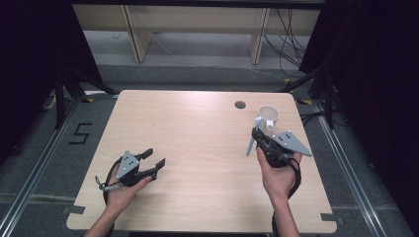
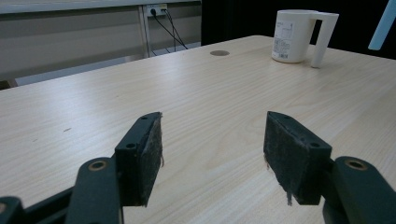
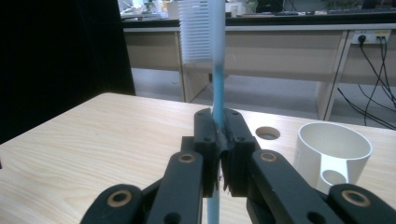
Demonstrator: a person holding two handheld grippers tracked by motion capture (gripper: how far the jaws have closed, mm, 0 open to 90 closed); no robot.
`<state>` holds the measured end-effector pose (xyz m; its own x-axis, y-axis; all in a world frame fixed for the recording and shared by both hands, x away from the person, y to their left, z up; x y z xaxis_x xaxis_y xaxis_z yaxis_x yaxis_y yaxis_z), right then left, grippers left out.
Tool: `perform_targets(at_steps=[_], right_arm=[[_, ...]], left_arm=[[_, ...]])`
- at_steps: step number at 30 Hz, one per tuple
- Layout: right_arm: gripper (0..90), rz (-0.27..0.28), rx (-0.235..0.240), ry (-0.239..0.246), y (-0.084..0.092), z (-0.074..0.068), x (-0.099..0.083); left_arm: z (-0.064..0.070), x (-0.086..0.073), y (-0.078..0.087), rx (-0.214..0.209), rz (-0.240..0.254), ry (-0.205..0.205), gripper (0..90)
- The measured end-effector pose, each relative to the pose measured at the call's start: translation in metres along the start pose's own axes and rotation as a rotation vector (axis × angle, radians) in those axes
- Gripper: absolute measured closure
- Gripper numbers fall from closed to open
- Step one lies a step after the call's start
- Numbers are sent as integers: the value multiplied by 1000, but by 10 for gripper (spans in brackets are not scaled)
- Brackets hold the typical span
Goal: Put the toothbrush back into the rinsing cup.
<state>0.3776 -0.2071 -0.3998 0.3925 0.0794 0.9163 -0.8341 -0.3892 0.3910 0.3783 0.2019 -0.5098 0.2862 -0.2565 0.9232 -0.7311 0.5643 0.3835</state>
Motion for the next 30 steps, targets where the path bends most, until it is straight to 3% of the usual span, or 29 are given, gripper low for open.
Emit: perform_targets(at_steps=[3, 7, 9, 11, 12, 26, 27, 30], right_arm=[[862, -5, -7, -12, 1, 3, 1], [862, 8, -33, 12, 2, 13, 5], [862, 6, -29, -15, 2, 15, 6], [862, 10, -41, -12, 3, 16, 7], [862, 14, -53, -9, 3, 18, 8], [862, 21, -82, -19, 4, 32, 13], [862, 20, -90, -15, 3, 34, 13], [862, 29, -90, -20, 2, 35, 14]], left_arm=[[0, -1, 0, 2, -6, 0, 368], [0, -1, -1, 0, -6, -2, 368], [0, -1, -3, -11, 14, 1, 367], [0, -1, -3, -11, 15, -2, 368], [0, -1, -1, -1, -6, -2, 367], [0, -1, -1, 1, -7, 3, 367], [0, -1, -3, -9, 15, 1, 367], [0, -1, 0, 1, -8, -2, 367]])
Point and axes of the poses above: each handheld gripper's, and its own axes: y roughly backward along the jaws, x roughly out of its top, z roughly to its right, the point moved 1 cm from there along -y, roughly forward along the jaws, and after that the axes turned 11 degrees about -z, right-handed, at the moved point
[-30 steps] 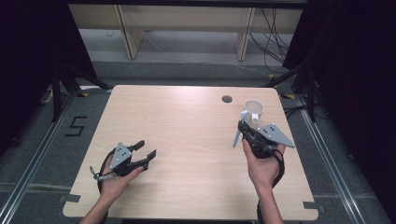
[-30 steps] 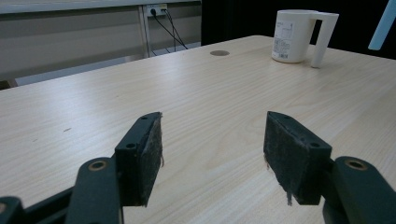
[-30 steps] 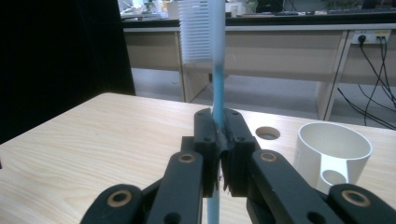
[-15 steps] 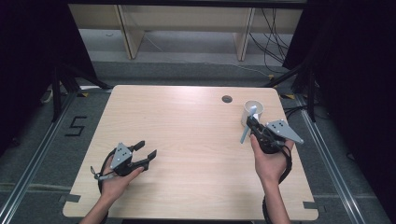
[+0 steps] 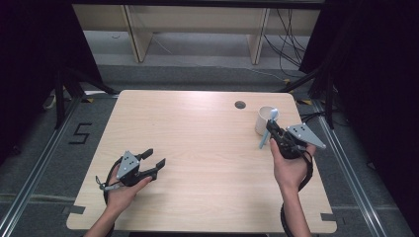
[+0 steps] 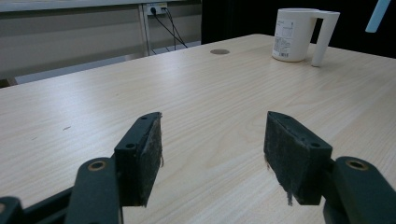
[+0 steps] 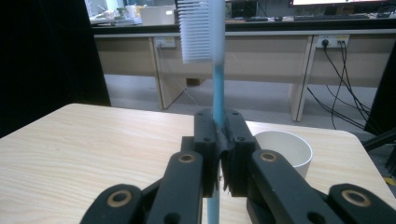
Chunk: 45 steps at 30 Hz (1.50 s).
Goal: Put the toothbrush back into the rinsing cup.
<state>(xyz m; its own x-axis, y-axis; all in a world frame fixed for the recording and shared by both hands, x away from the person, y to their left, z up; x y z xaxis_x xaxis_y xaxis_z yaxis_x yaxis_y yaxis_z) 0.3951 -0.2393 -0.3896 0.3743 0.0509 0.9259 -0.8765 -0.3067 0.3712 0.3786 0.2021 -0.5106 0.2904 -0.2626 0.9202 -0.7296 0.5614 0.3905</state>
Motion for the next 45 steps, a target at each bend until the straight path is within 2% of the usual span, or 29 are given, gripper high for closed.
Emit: perform_targets(at_steps=[1, 2, 5, 8, 9, 10, 11, 15, 16, 21, 22, 23, 36, 37, 38, 40, 41, 45], right_arm=[[861, -14, 1, -16, 0, 0, 0], [862, -7, -3, -5, 0, 1, 1], [862, -2, -12, 4, 0, 3, 3], [861, -8, -14, -8, 0, 4, 4], [862, 4, -16, 14, -1, 6, 5], [862, 2, -24, -1, -2, 7, 6], [861, -2, -20, 0, -2, 8, 6], [862, -2, -29, -12, -4, 8, 6], [861, 2, -27, 3, -5, 10, 7], [861, 10, -28, -3, -6, 11, 10], [862, 6, -42, 8, -5, 12, 12], [861, 5, -33, 2, -6, 12, 12], [862, 16, -61, 5, -8, 17, 22], [861, 22, -50, -4, -9, 17, 22], [861, 22, -63, 6, -9, 18, 22], [861, 15, -62, -17, -9, 18, 22], [862, 21, -64, 7, -11, 20, 23], [861, 24, -66, -3, -13, 21, 24]], left_arm=[[0, 0, 0, 0, 0, 2, 366], [-1, 0, -2, -9, 21, -2, 366], [-1, 0, -2, -8, 21, -2, 364], [-1, 0, -2, -8, 23, 1, 365], [0, 0, -2, -8, 22, 11, 365], [-1, 0, -2, -7, 22, -1, 364], [0, -1, 0, 3, -1, 10, 364], [0, -1, -1, 2, -1, 6, 365], [0, -1, -1, 2, 0, 7, 365], [0, -1, -1, 2, -1, 8, 365], [0, -1, -1, 2, -1, 7, 364], [0, -1, -1, 2, -1, 7, 365], [0, -1, -1, 1, 0, 8, 365], [0, -1, -1, 1, 0, 8, 365], [0, -1, -1, 1, 1, 7, 365], [0, -1, -1, 1, 1, 7, 364], [0, -1, -1, 0, 1, 6, 365], [0, -1, -1, 0, 0, 6, 365]])
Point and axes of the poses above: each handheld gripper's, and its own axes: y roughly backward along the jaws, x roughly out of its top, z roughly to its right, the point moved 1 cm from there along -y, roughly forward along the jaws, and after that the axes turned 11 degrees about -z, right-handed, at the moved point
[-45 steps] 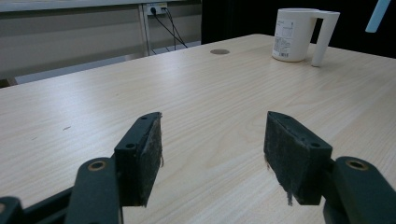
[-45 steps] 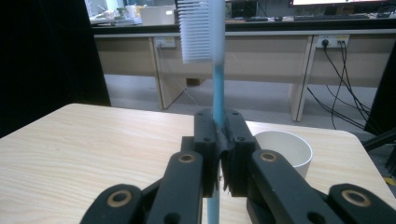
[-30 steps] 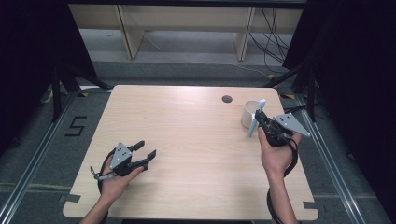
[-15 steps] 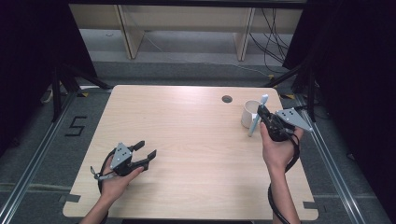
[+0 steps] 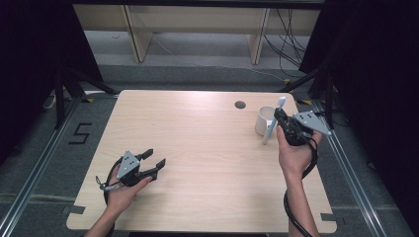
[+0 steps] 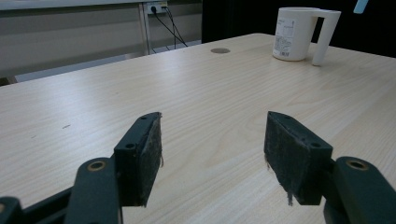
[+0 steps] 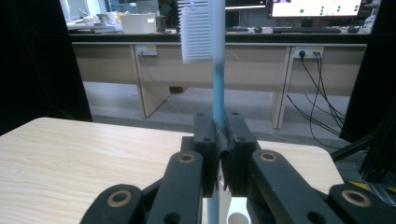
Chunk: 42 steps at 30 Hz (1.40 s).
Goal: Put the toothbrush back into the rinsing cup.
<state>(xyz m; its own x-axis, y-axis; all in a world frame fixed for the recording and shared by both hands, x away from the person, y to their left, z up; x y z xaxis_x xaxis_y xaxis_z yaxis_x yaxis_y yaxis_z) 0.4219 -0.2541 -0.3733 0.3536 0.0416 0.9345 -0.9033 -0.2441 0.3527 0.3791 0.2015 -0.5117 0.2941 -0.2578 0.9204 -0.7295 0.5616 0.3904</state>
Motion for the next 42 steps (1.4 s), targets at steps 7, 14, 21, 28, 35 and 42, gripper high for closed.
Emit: perform_targets(at_steps=[7, 14, 21, 28, 35, 42], right_arm=[[861, -6, -15, -8, -4, 1, 2], [861, -2, -22, -1, -12, 4, 5], [861, -11, -32, -7, -15, 8, 6], [861, -9, -38, 3, -19, 10, 9], [860, 0, -42, 3, -21, 11, 13], [860, 8, -48, -2, -26, 15, 13]], left_arm=[[0, 0, 0, 1, 1, 3, 365], [-1, 0, -1, -5, 16, 13, 364], [0, 0, 0, -2, 2, 1, 365], [0, 0, 0, -3, 1, -1, 367], [0, 0, -1, -4, 2, -1, 367], [0, 0, -1, -4, 3, 1, 366]])
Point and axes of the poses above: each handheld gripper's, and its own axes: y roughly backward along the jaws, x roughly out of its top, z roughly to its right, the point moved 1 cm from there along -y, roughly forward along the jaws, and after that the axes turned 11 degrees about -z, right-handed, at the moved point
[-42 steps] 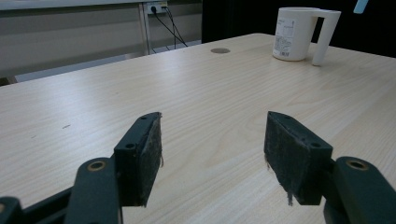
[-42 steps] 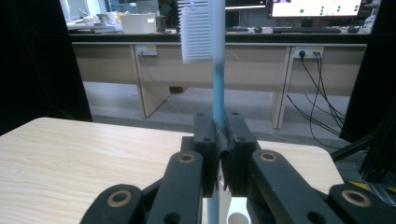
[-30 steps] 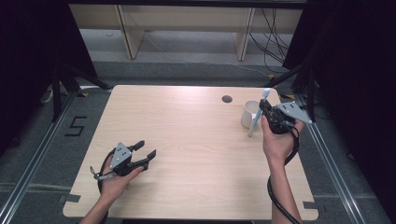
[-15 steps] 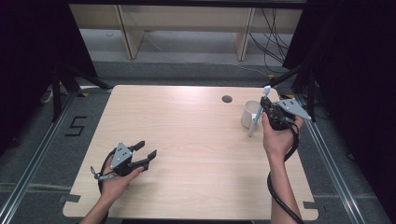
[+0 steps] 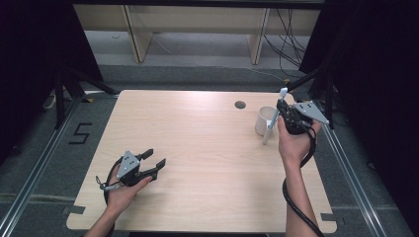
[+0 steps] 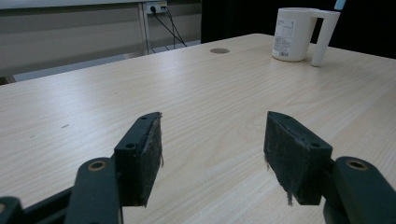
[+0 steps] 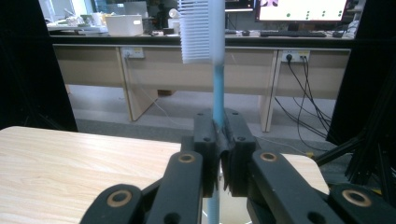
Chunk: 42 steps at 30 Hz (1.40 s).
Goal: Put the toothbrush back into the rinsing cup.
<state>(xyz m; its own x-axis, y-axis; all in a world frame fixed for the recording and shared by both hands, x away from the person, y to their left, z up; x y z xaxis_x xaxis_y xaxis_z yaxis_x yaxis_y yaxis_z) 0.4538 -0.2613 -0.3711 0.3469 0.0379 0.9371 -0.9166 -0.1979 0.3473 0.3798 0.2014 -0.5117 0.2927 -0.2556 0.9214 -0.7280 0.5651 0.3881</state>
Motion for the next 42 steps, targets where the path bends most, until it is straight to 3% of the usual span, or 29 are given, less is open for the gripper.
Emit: perform_targets(at_steps=[13, 14, 15, 18, 21, 22, 25, 26, 27, 34, 36, 37, 42], right_arm=[[860, -6, -11, -1, -5, 1, -3], [860, -5, -13, -20, -6, 0, -3], [860, -2, -17, 1, -7, 2, -3], [860, -9, -22, -17, -7, 1, -4], [860, -9, -18, 0, -9, 3, -6], [860, -14, -22, -21, -9, 2, -7], [860, -8, -15, -18, -10, 2, -7], [860, -30, -23, -31, -9, 1, -8], [859, -23, -21, -3, -11, 3, -9], [860, -31, -19, -21, -15, 2, -13], [859, -32, -27, -1, -16, 3, -16], [859, -46, -26, -18, -17, 3, -18], [859, -43, -27, -5, -20, 4, -21]], left_arm=[[0, 0, 0, -3, 1, -1, 366], [0, 0, 0, -2, 0, -1, 365], [0, 0, 0, -3, 0, -2, 365], [0, 0, 0, -3, 0, -2, 365], [0, 0, 0, -3, 0, -1, 365], [0, 0, 0, -3, -1, -2, 365], [0, 0, 0, -3, -2, -3, 365], [0, 0, 0, -4, -4, -2, 365], [0, 0, 0, -4, -4, -2, 365], [0, 0, 0, -2, -1, 0, 365], [0, 0, 0, -3, -1, -1, 364], [0, -1, 0, -3, -1, 0, 364], [0, -1, 0, -3, -6, -4, 364]])
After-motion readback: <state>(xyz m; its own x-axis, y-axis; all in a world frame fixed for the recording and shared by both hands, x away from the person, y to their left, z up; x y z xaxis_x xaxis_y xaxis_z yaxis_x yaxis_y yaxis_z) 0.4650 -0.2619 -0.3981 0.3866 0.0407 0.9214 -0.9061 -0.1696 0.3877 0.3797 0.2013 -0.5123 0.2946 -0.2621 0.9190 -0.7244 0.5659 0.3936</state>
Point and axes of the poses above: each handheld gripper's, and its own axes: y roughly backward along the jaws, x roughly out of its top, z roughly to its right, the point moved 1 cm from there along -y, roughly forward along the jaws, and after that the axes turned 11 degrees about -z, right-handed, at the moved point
